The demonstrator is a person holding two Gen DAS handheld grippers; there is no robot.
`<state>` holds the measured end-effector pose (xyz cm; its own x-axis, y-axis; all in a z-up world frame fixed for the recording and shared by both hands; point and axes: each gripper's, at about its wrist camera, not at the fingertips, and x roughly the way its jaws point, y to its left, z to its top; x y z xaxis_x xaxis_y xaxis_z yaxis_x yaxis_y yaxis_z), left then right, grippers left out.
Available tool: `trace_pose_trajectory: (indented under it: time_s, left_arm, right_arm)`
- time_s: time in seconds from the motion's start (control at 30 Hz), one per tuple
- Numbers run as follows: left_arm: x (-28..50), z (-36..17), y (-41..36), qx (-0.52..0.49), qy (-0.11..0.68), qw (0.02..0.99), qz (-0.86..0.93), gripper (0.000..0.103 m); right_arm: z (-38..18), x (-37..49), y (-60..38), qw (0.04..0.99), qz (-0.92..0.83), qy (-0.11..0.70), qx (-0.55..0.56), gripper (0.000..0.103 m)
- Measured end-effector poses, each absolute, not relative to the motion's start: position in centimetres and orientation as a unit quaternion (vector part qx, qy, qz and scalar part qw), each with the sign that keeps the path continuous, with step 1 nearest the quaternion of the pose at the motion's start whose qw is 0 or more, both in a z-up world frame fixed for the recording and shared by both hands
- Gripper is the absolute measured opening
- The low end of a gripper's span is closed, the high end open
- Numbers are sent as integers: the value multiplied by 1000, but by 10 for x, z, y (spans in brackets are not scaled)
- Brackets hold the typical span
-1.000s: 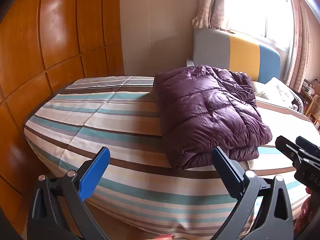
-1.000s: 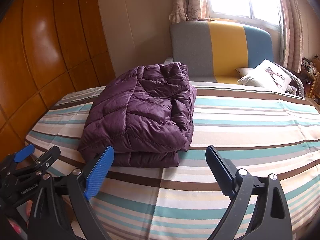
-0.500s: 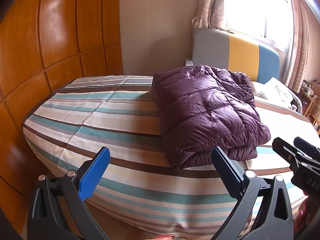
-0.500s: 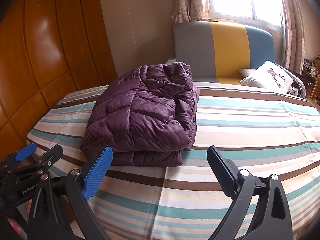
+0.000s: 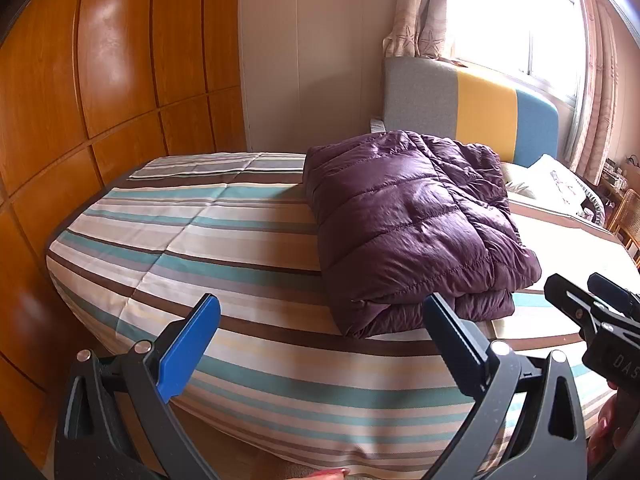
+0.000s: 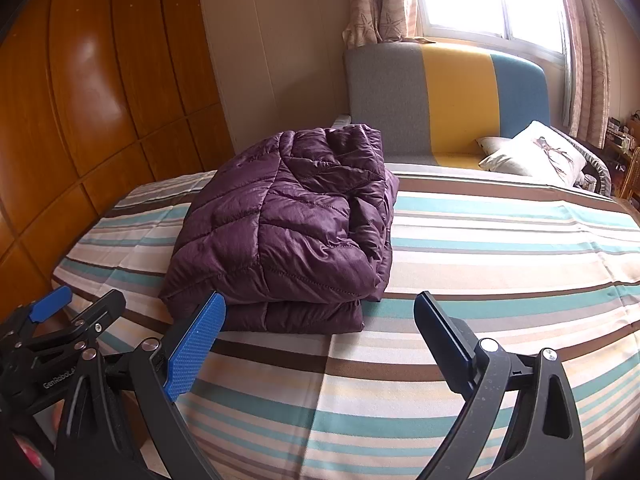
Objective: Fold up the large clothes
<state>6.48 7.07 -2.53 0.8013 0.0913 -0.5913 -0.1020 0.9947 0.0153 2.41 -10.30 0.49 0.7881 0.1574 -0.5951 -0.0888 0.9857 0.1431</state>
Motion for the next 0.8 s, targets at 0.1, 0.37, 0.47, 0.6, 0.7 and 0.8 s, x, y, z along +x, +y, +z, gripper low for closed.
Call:
trace_pose_trajectory:
  time_s: [0.1,0.37,0.47,0.6,0.7,0.8]
  left_arm:
    - [64,-25,70,-8,313,948,51,101]
    - [64,-26,68,-8,314,948,53,101]
    - [64,-26,69,-7,314,948,53,101]
    - [64,-26,68,-8,314,948,54,101]
    - [64,-27,69,-9,314,948,54,101]
    - [64,-27,68,-9,314,948,53,101]
  right_arm:
    - [4,24,-105,943,66,321,56,95]
    - [4,24,-105,942,66,323,56,95]
    - [4,24,-105,943,66,322,56,95]
    - [4,23,-105,943,67,322,56,95]
    - [3,23,-105,942,67,323,57,95]
    - [3,24,-105,942,67,324,56,95]
